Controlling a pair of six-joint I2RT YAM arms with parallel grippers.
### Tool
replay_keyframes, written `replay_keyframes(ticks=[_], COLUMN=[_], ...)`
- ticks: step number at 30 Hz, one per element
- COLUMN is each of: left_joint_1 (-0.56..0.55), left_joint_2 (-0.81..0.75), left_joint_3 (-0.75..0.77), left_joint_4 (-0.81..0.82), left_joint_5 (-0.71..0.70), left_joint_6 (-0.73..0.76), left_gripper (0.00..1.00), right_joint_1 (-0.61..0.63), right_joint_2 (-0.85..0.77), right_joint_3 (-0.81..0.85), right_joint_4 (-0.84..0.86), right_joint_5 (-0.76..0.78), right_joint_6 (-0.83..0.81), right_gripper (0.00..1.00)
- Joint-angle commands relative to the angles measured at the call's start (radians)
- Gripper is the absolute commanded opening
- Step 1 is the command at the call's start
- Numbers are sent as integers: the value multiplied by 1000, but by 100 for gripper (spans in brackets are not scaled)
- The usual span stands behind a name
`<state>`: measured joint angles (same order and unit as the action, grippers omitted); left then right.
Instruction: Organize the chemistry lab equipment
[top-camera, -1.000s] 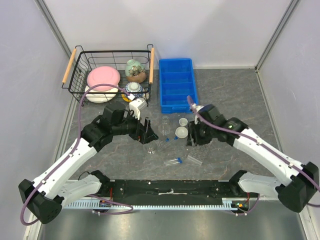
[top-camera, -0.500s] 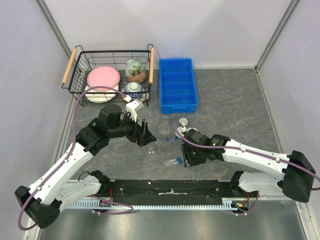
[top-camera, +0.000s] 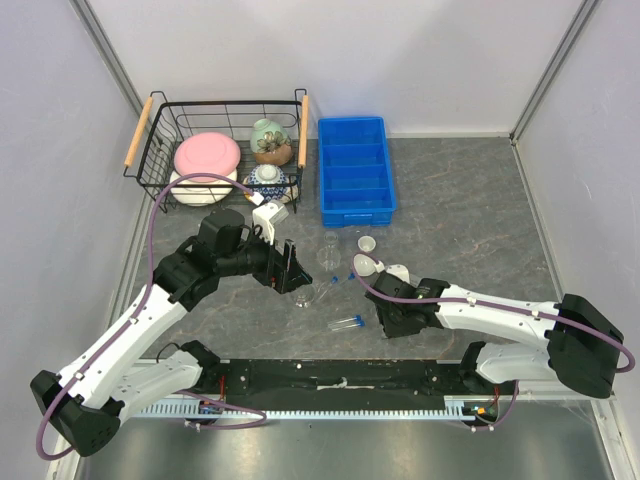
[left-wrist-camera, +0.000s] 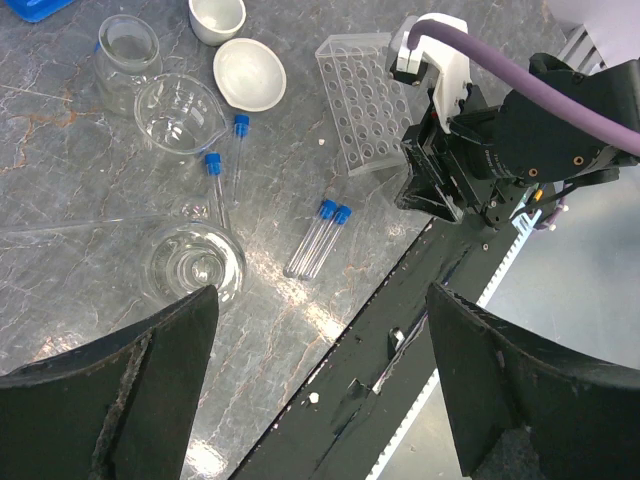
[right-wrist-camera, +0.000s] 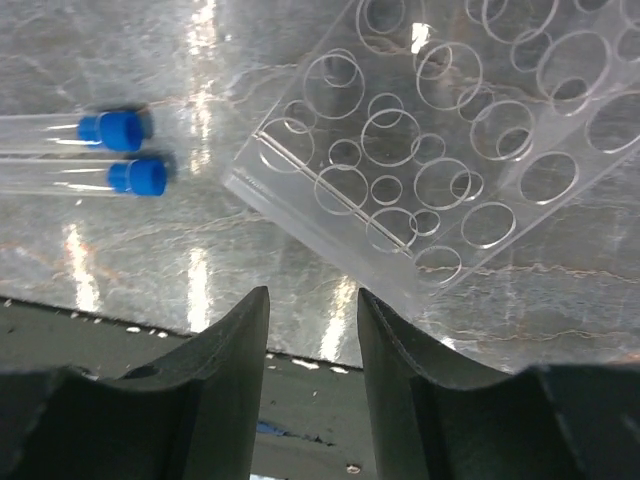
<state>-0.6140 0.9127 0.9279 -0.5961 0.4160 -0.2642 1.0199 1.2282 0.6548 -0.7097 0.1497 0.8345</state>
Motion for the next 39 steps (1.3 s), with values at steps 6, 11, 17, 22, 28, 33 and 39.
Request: replay_keyframes(ticks=[6, 11, 17, 22, 28, 33, 39], left_joint_1=[-4, -4, -4, -4, -4, -4, -6], left_joint_2=[12, 14, 9, 12, 3, -5, -6], left_joint_3=[0, -1, -1, 0, -6, -15, -17], left_joint_4=[13, 12, 9, 7, 5, 5, 7], left_joint_5=[-9, -9, -16, -17, -20, -26, -23], left_joint_6=[26, 26, 26, 28, 28, 29, 26], left_gripper=[91, 91, 91, 91, 91, 91, 91], right_joint_1=[-89, -178, -262, -360, -472, -585, -688], right_joint_2=[-7, -13, 11, 46, 99, 120, 171], right_joint_3=[-55, -50, -26, 12, 48, 52, 74], right_joint_4=[18, 0, -20, -14, 18, 67, 114], right_joint_5=[137, 192, 261, 312, 333, 333, 335], right_joint_6=[64, 68, 81, 39, -24, -60, -100], right_gripper=[48, 48, 50, 51, 51, 51, 52])
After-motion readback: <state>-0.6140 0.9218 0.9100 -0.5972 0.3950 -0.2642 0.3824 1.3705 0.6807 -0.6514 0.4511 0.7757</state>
